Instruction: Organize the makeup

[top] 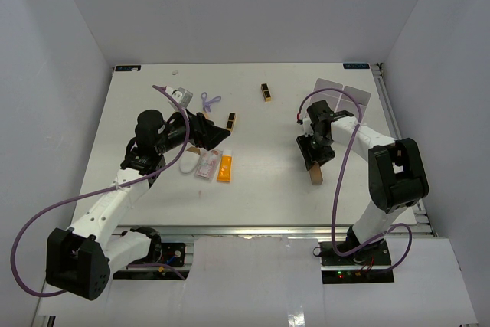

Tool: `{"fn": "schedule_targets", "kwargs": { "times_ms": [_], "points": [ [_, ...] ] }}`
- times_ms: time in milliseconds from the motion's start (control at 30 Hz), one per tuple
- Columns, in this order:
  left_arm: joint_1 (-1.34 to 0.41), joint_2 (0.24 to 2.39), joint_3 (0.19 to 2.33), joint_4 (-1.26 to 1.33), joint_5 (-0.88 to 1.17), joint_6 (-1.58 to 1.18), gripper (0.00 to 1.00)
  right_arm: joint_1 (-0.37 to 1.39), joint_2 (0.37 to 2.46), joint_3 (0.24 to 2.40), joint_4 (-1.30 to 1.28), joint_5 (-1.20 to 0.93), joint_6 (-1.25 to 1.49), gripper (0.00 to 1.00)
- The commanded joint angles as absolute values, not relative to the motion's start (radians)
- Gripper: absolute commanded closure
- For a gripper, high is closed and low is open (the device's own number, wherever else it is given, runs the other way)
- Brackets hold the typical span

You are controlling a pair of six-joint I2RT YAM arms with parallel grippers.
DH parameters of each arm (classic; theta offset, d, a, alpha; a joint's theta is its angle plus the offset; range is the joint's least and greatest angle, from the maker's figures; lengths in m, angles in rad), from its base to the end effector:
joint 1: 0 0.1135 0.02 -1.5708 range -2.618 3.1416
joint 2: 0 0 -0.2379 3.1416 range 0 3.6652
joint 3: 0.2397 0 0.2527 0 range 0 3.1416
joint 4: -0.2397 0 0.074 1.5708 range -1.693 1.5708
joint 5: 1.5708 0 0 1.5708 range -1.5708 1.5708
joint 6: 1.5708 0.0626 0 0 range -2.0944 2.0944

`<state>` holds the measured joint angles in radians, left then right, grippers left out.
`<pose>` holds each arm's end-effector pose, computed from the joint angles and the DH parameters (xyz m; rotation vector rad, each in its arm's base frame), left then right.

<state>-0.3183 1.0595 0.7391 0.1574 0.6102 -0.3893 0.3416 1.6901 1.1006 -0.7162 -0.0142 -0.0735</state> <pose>0.2539 -0.1214 0.2803 0.4075 1.7742 -1.0369 0.3026 0.1085 0.1313 -0.5961 2.8175 0.0716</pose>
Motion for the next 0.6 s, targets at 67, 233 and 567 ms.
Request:
{"fn": "schedule_targets", "kwargs": {
  "times_ms": [67,233,567],
  "points": [
    [-0.322,1.04,0.747,0.158,0.614,-0.377,0.02,0.346,1.681,1.084,-0.736,-0.021,-0.082,0.46],
    [-0.322,1.037,0.747,0.158,0.614,-0.377,0.02,0.347,1.681,1.087,-0.737,-0.011,-0.085,0.49],
    [-0.323,1.036,0.746,0.157,0.613,-0.376,0.02,0.336,1.624,1.128,-0.727,-0.048,-0.148,0.74]
  ]
}}
